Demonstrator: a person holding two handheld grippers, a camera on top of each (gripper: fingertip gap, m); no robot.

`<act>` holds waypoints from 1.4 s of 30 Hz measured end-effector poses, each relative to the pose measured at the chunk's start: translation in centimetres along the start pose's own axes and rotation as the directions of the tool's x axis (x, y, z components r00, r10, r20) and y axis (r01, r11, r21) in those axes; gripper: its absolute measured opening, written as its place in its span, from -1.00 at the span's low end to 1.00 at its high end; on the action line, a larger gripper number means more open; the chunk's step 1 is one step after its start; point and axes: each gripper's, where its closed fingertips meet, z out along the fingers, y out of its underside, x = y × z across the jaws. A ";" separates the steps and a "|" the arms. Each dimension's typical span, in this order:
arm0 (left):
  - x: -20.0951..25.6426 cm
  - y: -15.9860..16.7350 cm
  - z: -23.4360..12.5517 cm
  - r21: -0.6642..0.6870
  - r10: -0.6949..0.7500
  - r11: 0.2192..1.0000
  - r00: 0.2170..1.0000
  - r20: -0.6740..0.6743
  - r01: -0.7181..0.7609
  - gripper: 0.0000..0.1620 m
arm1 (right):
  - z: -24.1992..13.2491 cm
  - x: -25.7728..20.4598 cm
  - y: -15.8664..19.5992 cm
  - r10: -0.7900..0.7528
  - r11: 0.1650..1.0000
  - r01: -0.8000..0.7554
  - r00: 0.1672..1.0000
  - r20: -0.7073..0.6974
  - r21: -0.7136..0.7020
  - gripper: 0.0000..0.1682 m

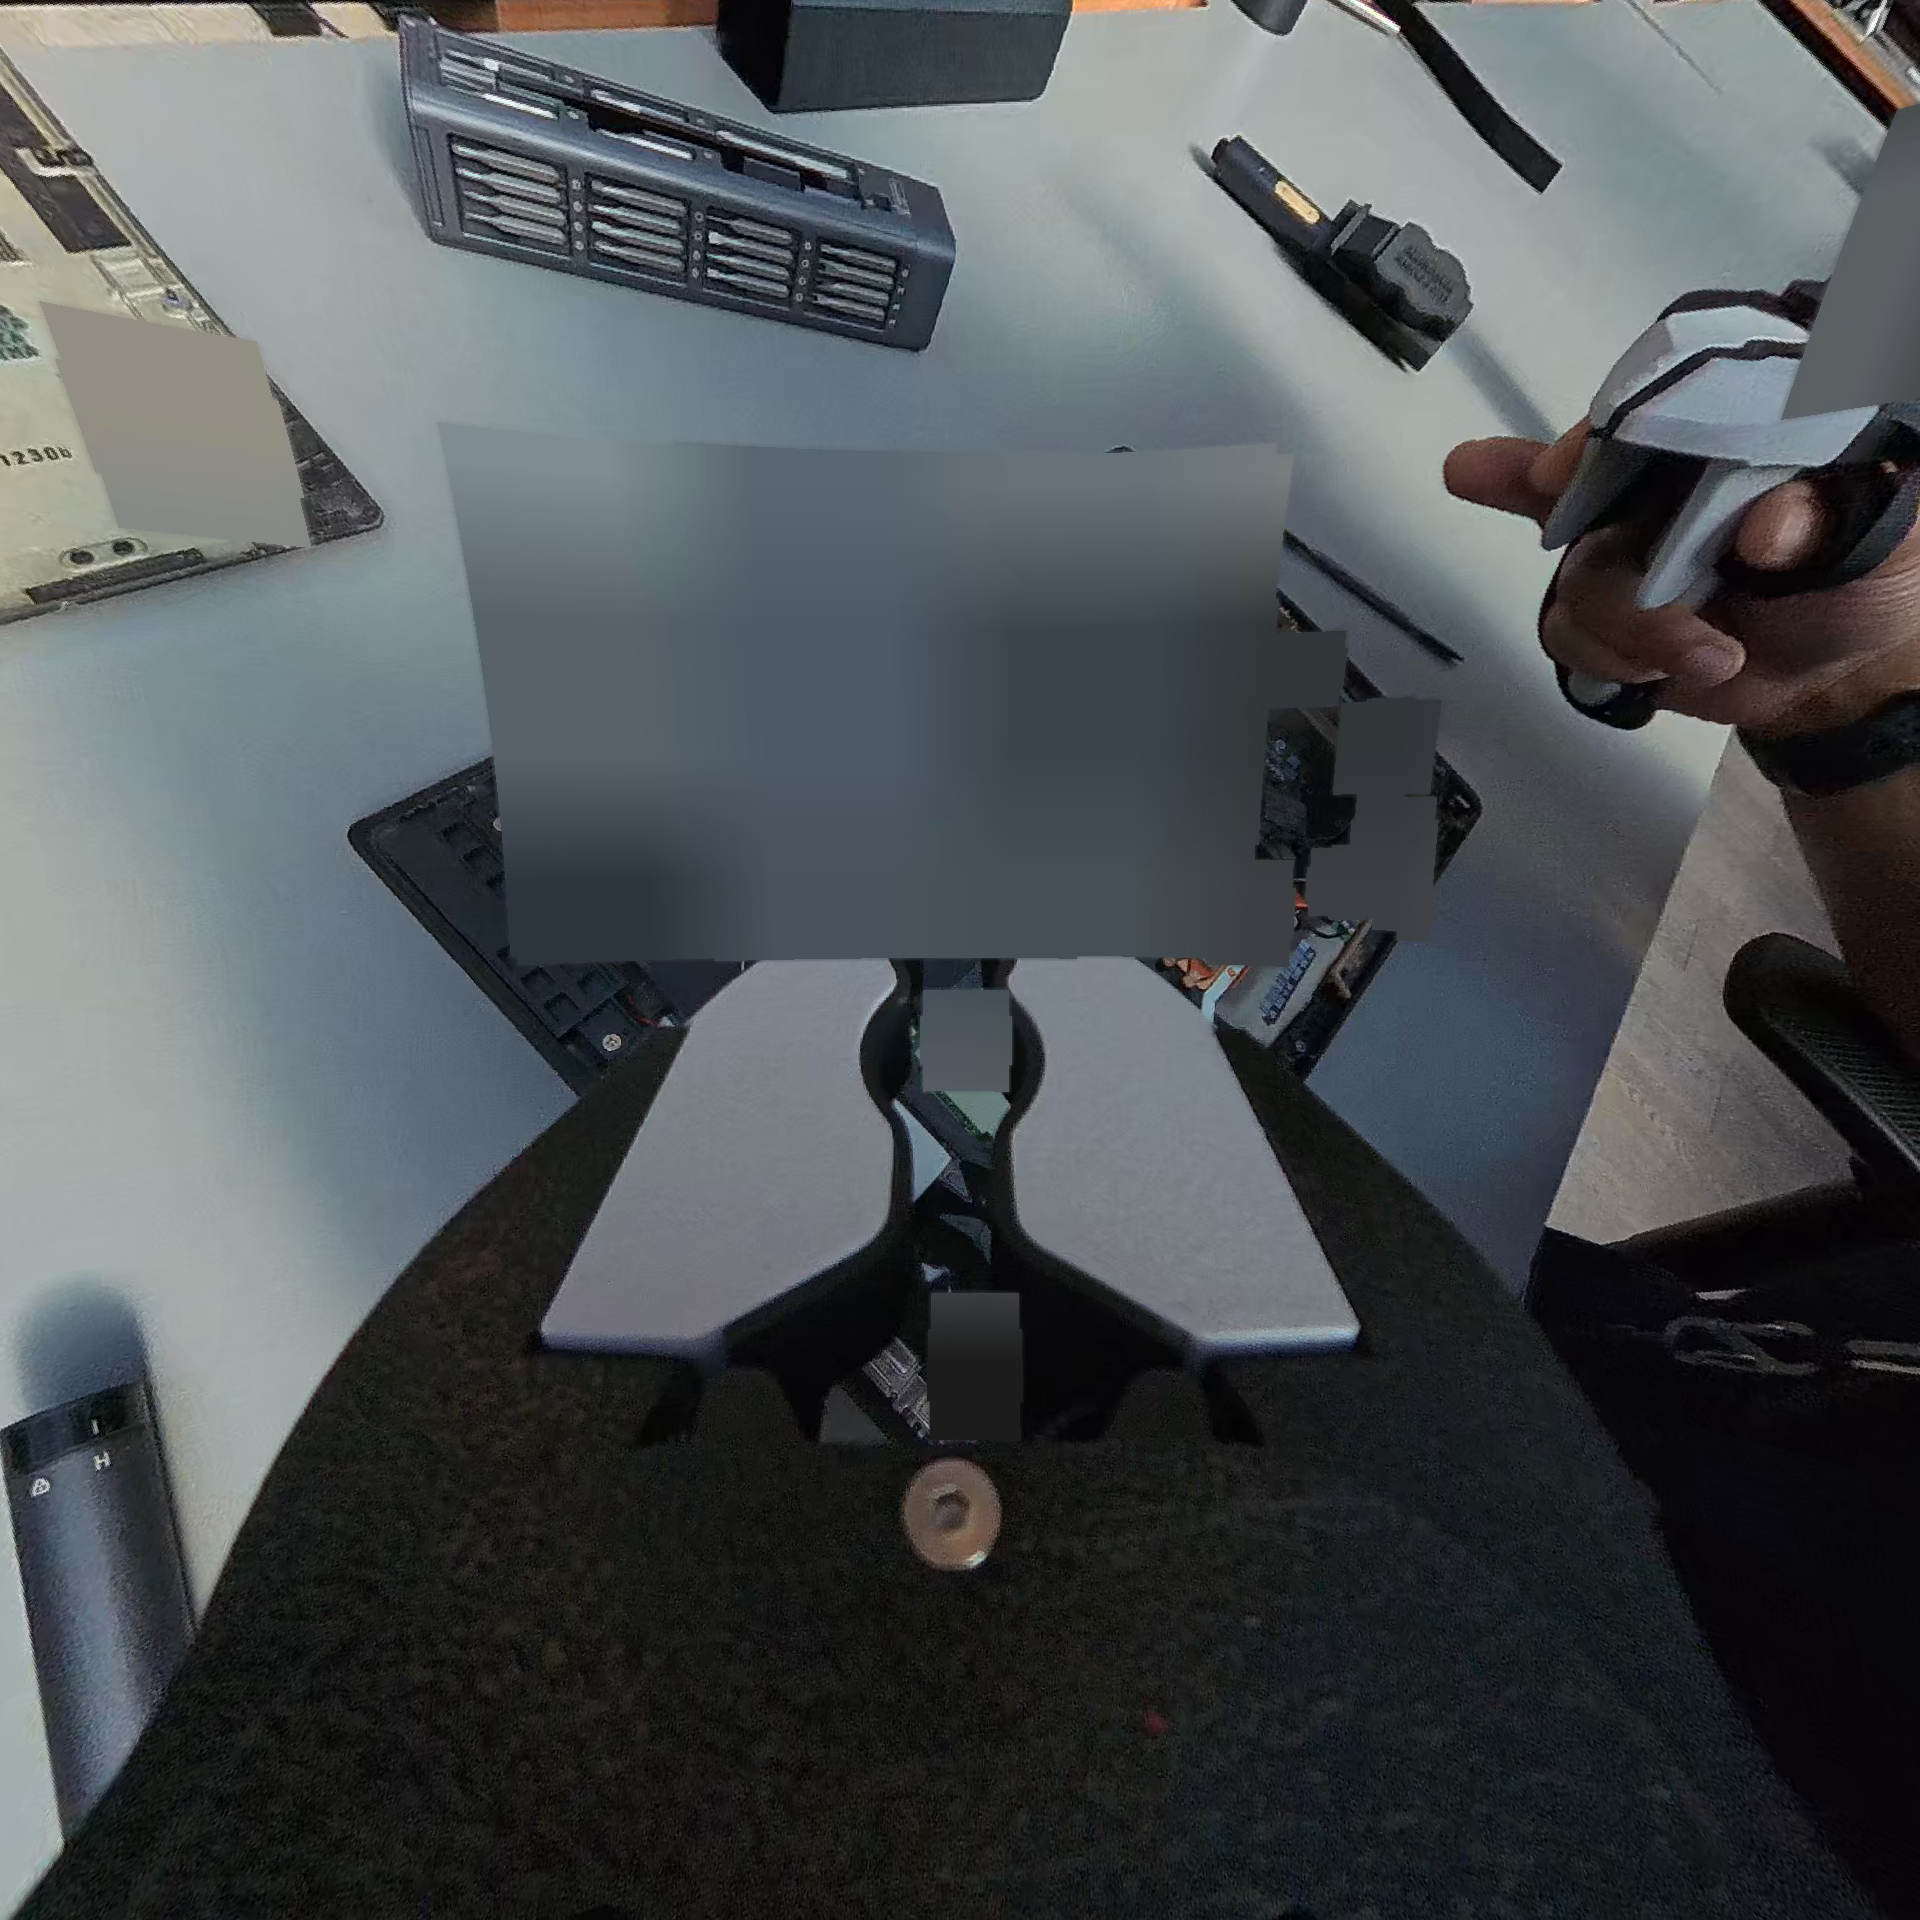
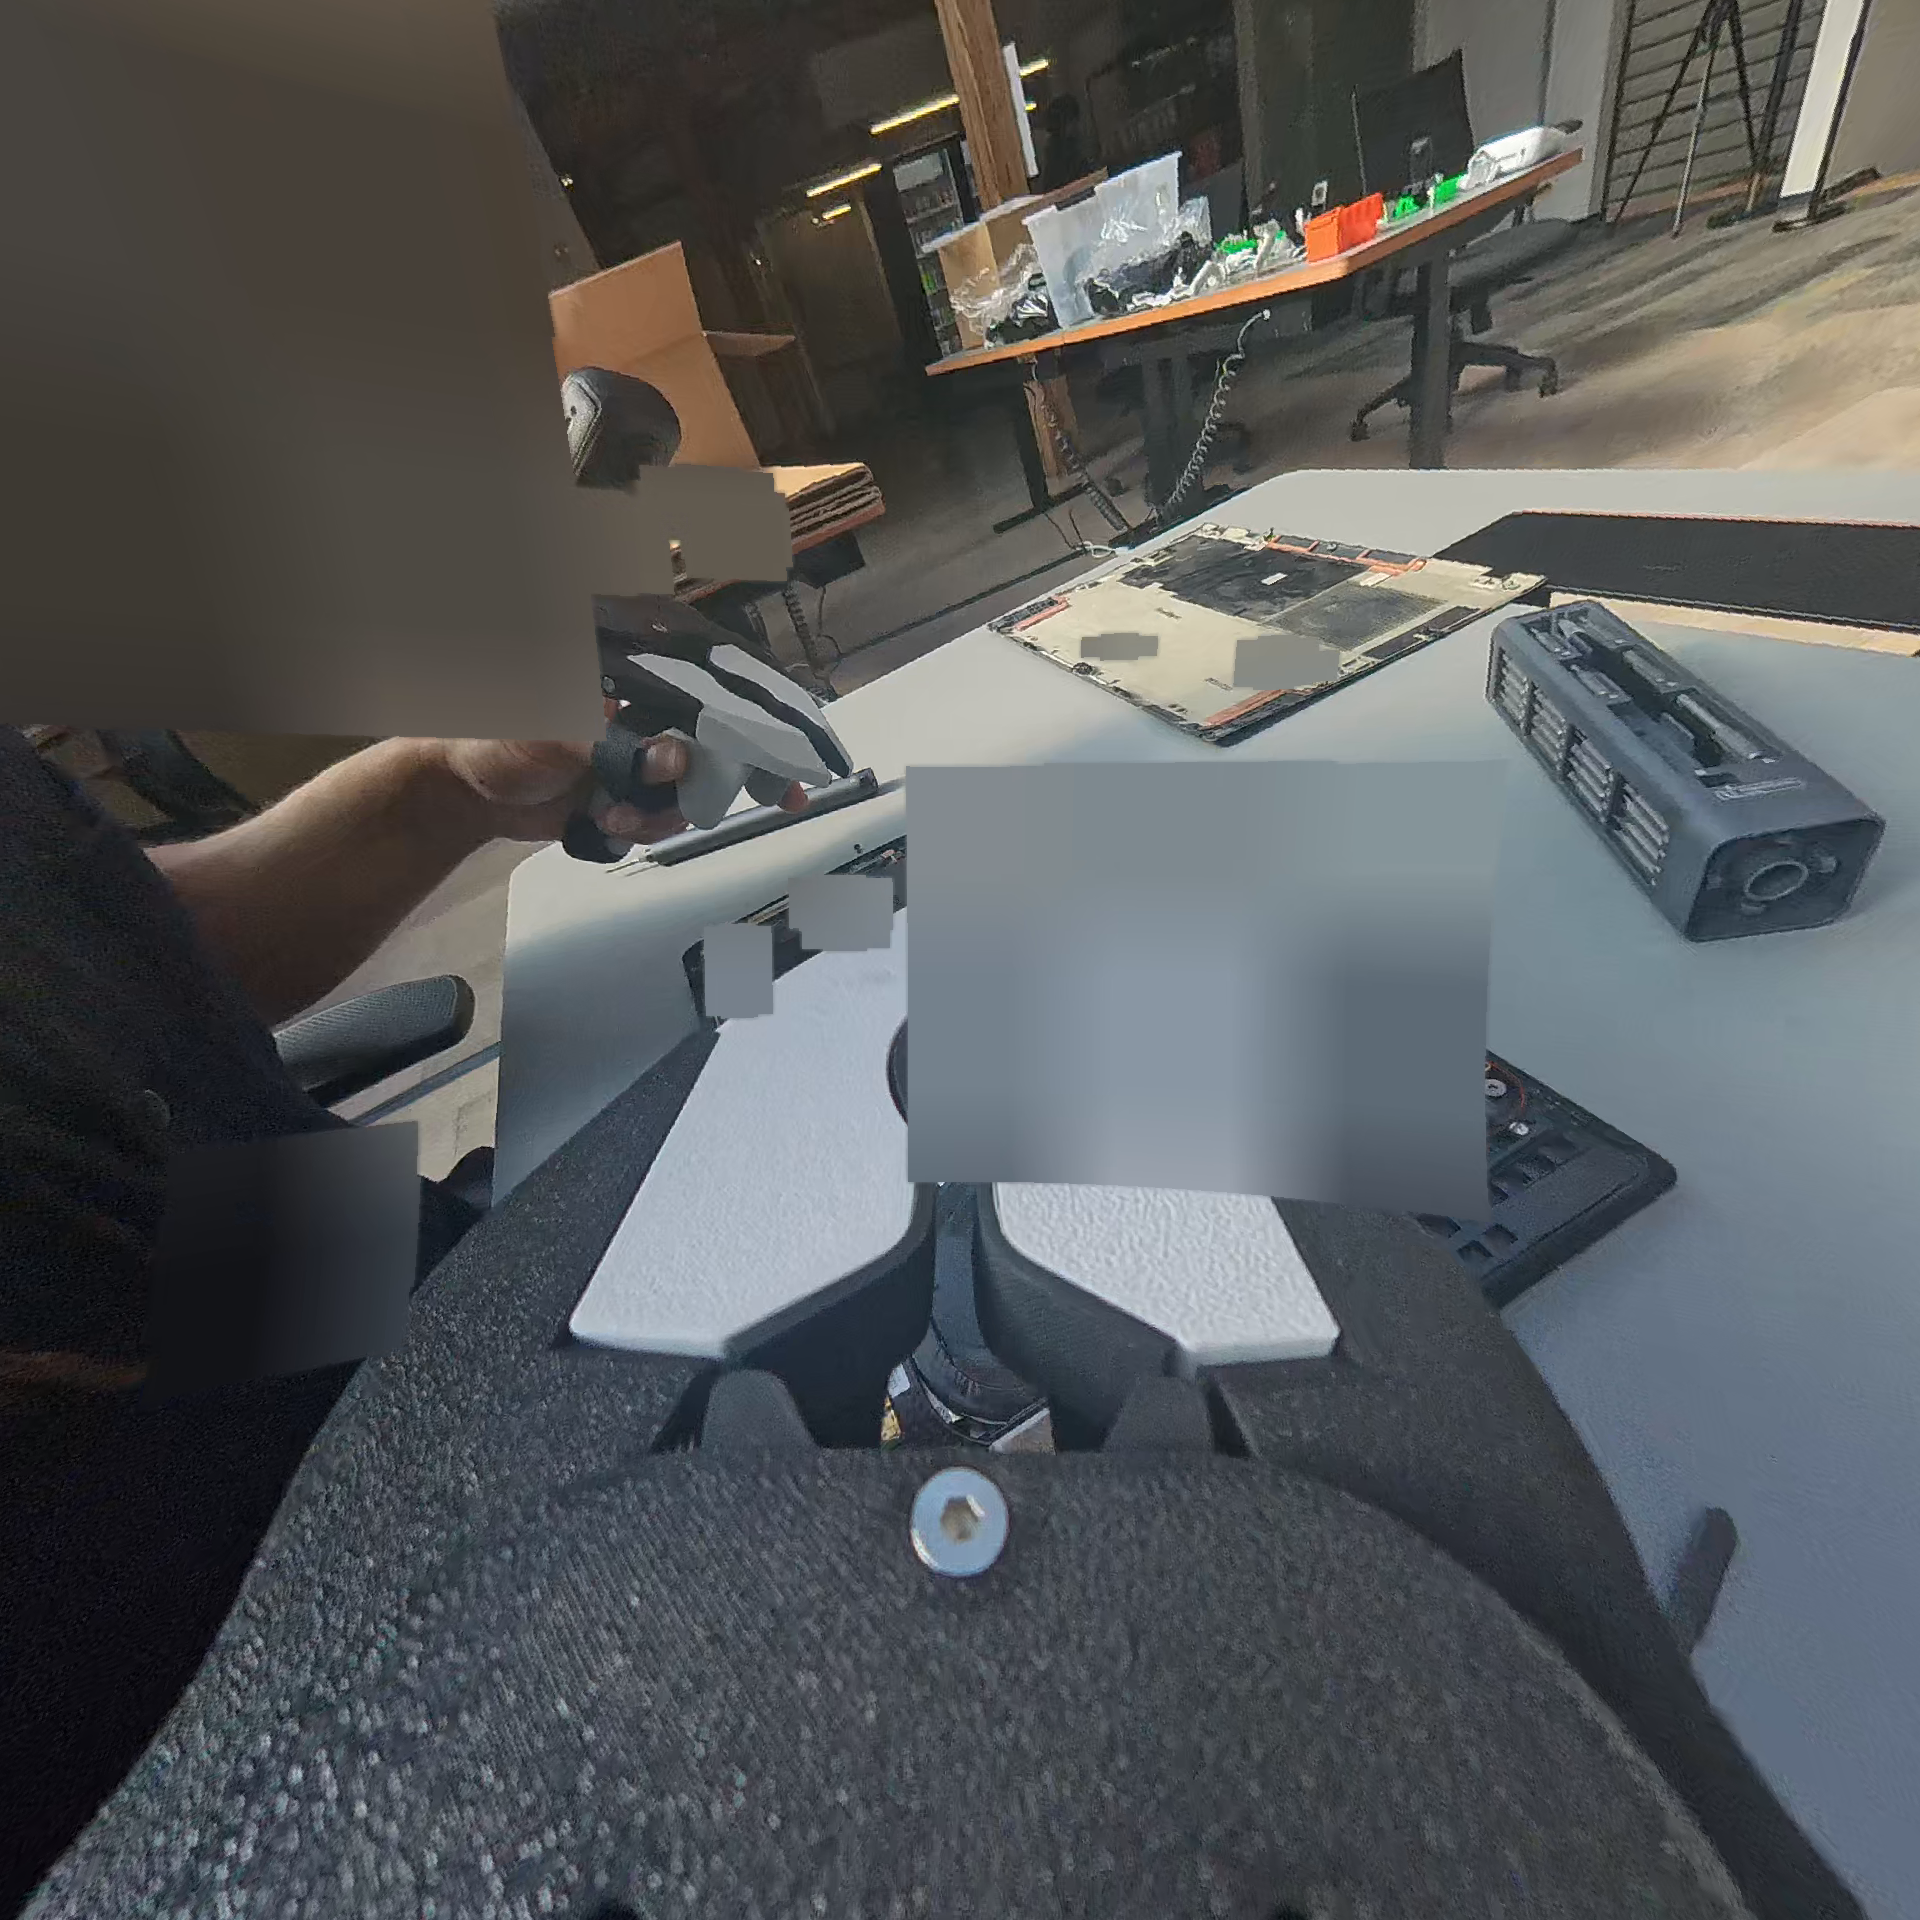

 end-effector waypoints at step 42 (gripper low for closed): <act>8.4 2.6 8.8 -0.221 0.001 0.975 1.000 -0.004 -0.002 -1.00 | -4.1 2.4 5.9 -0.002 0.984 -0.009 0.998 -0.059 -0.175 -1.00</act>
